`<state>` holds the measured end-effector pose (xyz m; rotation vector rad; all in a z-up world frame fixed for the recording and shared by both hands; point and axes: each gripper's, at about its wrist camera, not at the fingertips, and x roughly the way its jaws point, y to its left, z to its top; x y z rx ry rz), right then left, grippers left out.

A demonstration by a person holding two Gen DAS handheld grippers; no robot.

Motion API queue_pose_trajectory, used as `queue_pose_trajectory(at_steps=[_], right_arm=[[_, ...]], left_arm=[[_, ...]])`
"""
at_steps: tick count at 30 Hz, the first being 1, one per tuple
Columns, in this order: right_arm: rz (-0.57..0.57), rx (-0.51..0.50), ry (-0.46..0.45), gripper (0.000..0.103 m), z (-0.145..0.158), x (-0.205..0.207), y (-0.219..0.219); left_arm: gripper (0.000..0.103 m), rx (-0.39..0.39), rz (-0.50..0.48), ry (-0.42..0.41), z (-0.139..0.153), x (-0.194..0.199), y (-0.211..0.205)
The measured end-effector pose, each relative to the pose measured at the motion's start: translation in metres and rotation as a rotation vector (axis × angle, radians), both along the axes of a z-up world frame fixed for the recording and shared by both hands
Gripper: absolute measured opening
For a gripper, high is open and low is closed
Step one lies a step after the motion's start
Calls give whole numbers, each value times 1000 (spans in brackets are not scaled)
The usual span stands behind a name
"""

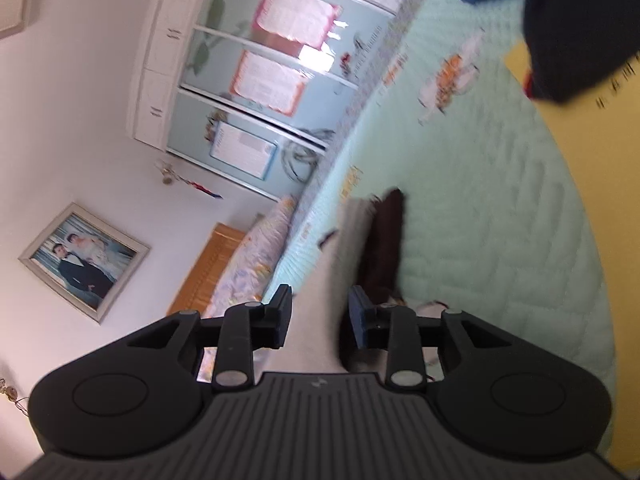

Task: Fold clothes
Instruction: 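Grasp the sweatshirt fold with the right gripper while the left gripper presses it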

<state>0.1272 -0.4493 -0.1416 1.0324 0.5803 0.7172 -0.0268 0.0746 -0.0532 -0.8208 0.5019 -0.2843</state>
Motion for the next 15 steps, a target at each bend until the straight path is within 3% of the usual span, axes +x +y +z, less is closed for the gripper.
queue_pose_trajectory(at_steps=[3,6,8,11,13,15], right_arm=[[25,21,-45,51,11,3,12],[70,16,-69,52,16,10,29],[88,5,-70,52,16,12,37],[92,-13,-63,52,12,14,43],[86,-15,-57,53,10,13,40],[80,-17,-52,53,7,13,37]], left_arm=[[76,89,-80,51,12,41,-26],[80,44,-118,71,6,83,-33],[80,-5,-28,122,-7,108,-18],[78,-62,205,184,-28,114,27],[78,-167,276,142,-34,95,46],[84,-225,273,80,-33,78,51]])
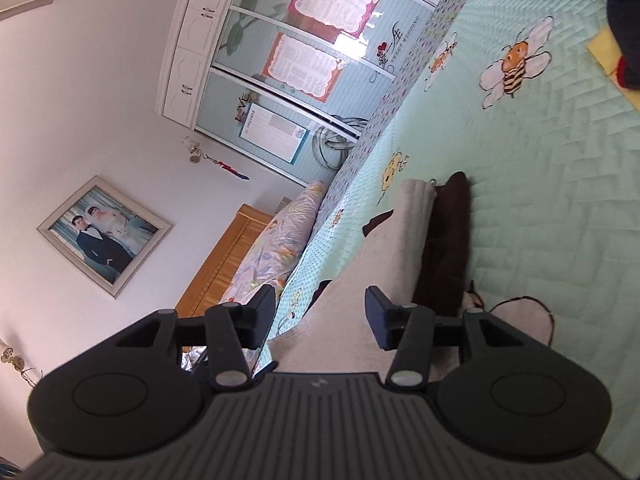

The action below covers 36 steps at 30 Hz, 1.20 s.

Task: Fold clothes
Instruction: 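Grasp the sweatshirt fold with the right gripper while the left gripper presses it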

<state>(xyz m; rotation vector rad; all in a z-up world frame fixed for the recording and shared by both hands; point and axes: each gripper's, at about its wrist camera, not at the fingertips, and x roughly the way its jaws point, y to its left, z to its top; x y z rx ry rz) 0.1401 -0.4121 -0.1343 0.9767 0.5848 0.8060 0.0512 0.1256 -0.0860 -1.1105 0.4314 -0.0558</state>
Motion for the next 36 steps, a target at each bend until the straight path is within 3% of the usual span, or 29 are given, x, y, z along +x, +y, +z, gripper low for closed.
queue_pose_trajectory(at_steps=[3,6,8,10,11,12,14,15,16,17,19,20,21,23,25,26,27,28,29,30,33,35,36], right_arm=[[-1,2,2,53,-1,0,1],[28,30,-25,53,9,2,15],[46,49,-46,55,17,3,25],[29,-15,24,62,5,11,26],[21,-47,59,64,-1,16,27],[12,-79,95,64,-7,20,27],[-8,-142,162,16,-20,27,27],[-32,-159,180,0,-27,25,20],[-43,-147,174,0,-29,21,15],[-53,-140,168,0,-29,18,10],[-62,-169,148,4,-21,13,8],[-67,-181,136,5,-16,10,7],[-69,-183,110,12,-8,6,8],[-56,-184,45,31,9,-3,15],[9,-165,-7,50,20,-11,27],[37,-169,-24,52,23,-13,32],[43,-227,-1,52,19,-11,36],[44,-278,29,43,12,-8,39],[23,-299,88,25,-1,-3,34],[4,-313,137,0,-12,0,29],[-36,-271,151,0,-14,-6,14],[-43,-252,119,9,-4,-10,13],[-48,-220,91,19,3,-11,14]], left_arm=[[93,-55,-68,-98,6,-19,-8],[99,-60,-120,-167,12,-33,-25],[101,-31,-123,-144,6,-39,-34],[100,32,-91,-39,-13,-44,-39],[85,51,-74,2,-23,-48,-40],[61,46,-55,18,-36,-54,-38],[39,-4,-22,27,-50,-66,-29],[39,-31,-10,26,-53,-71,-23],[39,-31,-8,25,-52,-75,-20],[40,-11,-15,27,-48,-76,-18],[57,11,-43,20,-37,-76,-18],[78,21,-51,13,-31,-77,-18],[93,32,-50,-3,-23,-80,-20],[95,61,-82,-52,-10,-86,-26],[97,98,-131,-49,-7,-82,-36],[98,125,-145,-24,-9,-79,-40],[98,154,-141,32,-15,-75,-43],[98,163,-129,96,-23,-71,-43],[92,166,-119,134,-28,-69,-42],[92,158,-113,118,-29,-72,-40],[93,137,-88,107,-24,-79,-33],[93,150,-91,76,-12,-81,-32],[95,157,-101,50,-3,-79,-34]])
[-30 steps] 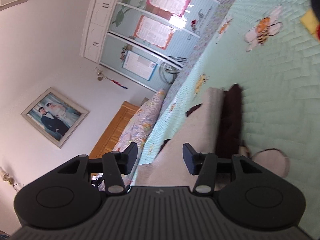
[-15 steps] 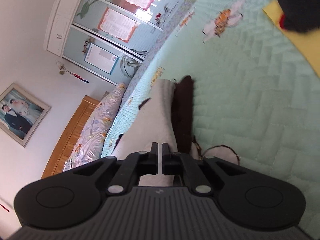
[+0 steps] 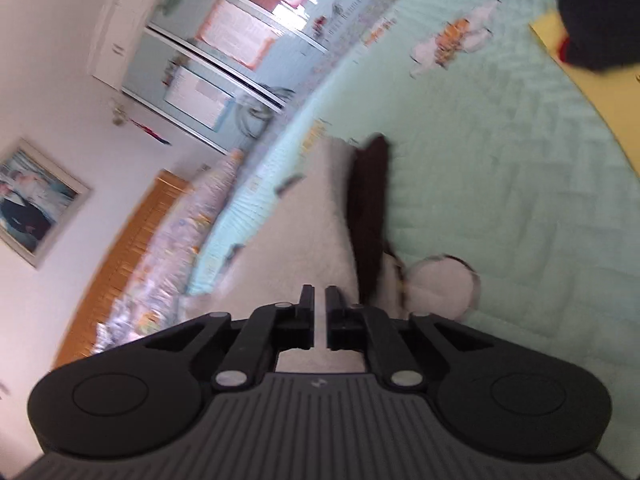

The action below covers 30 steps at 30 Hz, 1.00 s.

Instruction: Fold clothes

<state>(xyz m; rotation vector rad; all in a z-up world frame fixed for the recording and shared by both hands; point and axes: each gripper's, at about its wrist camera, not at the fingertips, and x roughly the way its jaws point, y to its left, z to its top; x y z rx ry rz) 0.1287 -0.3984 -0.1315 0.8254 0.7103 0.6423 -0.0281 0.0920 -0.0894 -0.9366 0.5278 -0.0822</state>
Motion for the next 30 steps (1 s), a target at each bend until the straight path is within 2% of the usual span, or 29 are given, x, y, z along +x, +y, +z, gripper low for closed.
queue_pose_trajectory(at_steps=[1,4,6,11,12,13,14,16,17,18,20,23,24,27,30], right_arm=[[-4,31,-29,30,7,-1,1],[-6,108,-92,49,23,12,12],[15,121,-109,51,30,29,29],[74,137,-112,59,34,78,74],[86,130,-102,64,31,89,81],[91,78,-84,66,23,99,86],[89,27,-58,64,12,109,90],[17,-60,44,8,-20,120,82],[-27,-9,68,0,-30,120,71],[-44,70,78,0,-34,118,62],[-62,41,62,0,-30,112,58],[-81,28,59,0,-28,102,53],[-99,21,62,0,-27,99,49],[-167,-68,59,0,-24,84,38],[-207,-45,51,2,-26,71,22]], left_arm=[[96,3,-22,-33,9,5,-5],[99,26,-89,-109,33,31,-24],[100,46,-116,-108,39,61,-36],[100,54,-103,-61,15,126,-39],[100,45,-75,-48,4,130,-34],[99,24,-41,-21,-11,131,-27],[94,5,-17,-10,-25,131,-20],[89,7,-14,-71,-38,123,-16],[82,26,-15,-78,-39,119,-16],[76,46,-17,-85,-40,116,-17],[71,26,-1,-91,-45,111,-13],[56,-38,35,-93,-52,104,-4],[51,-31,41,-88,-52,102,-4],[50,-11,61,-73,-51,96,-5],[50,2,76,-66,-48,88,-5]])
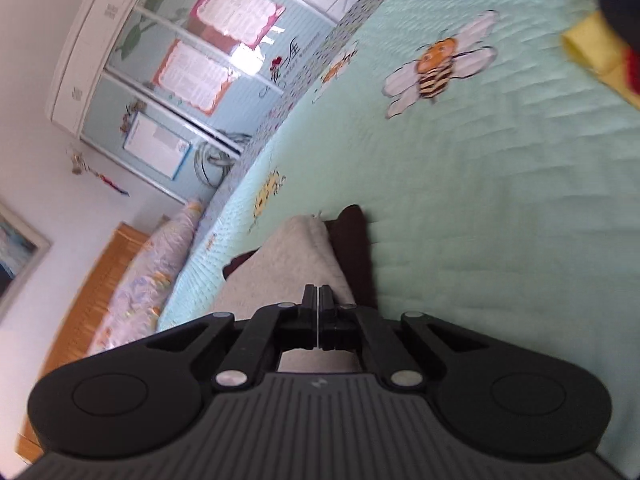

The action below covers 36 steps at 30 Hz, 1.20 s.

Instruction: Fold clothes

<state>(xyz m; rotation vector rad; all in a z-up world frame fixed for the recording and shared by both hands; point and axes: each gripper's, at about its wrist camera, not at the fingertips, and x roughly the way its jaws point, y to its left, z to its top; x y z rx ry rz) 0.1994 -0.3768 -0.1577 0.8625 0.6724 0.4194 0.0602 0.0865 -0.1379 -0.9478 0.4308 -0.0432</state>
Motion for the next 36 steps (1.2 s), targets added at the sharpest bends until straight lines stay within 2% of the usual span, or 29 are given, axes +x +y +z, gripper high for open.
queue_pose_trajectory(at_steps=[2,3,4,6,8,11,14,16,17,18,19,20,21,22,23,27,31,35,36], right_arm=[[-28,16,-12,7,3,-8,-8],[-41,11,-24,15,8,-11,-10],[-52,18,-39,35,13,-13,-11],[-49,47,-90,54,27,-12,-8],[-16,77,-133,55,43,-3,5],[57,118,-167,56,55,15,28],[104,155,-157,57,50,34,50],[96,149,-121,62,34,48,55],[87,122,-84,61,20,57,53],[66,88,-53,36,5,63,50],[33,81,-37,1,-6,62,44],[4,85,-24,0,-16,61,39],[-5,130,-20,0,-19,60,34],[-12,166,-17,0,-21,59,30],[-9,159,-15,0,-20,59,31],[-4,131,-24,0,-17,56,34],[-8,169,-28,0,-19,53,31],[-12,118,-29,1,-12,49,36],[-16,99,-35,6,-7,44,36]], left_arm=[[52,-9,14,8,4,-6,1],[60,-27,13,0,8,-11,2],[65,-44,11,-8,12,-15,4],[86,-69,22,-38,24,-25,6],[94,-72,38,-87,40,-34,7],[96,-88,22,-187,65,-33,10],[102,-52,-1,-193,75,-9,7],[102,-18,-19,-171,76,11,4],[102,-1,-28,-110,63,24,4],[102,2,-21,-34,45,33,3],[101,16,-18,4,29,39,2],[100,50,-25,-40,17,37,-1],[100,83,-28,-73,10,34,-4],[99,113,-21,-81,11,32,-8],[99,130,-16,-89,11,29,-10],[96,89,-5,-112,8,23,-4],[87,86,15,-114,6,18,-3],[85,110,17,-93,8,19,-4],[85,122,14,-83,10,19,-5]])
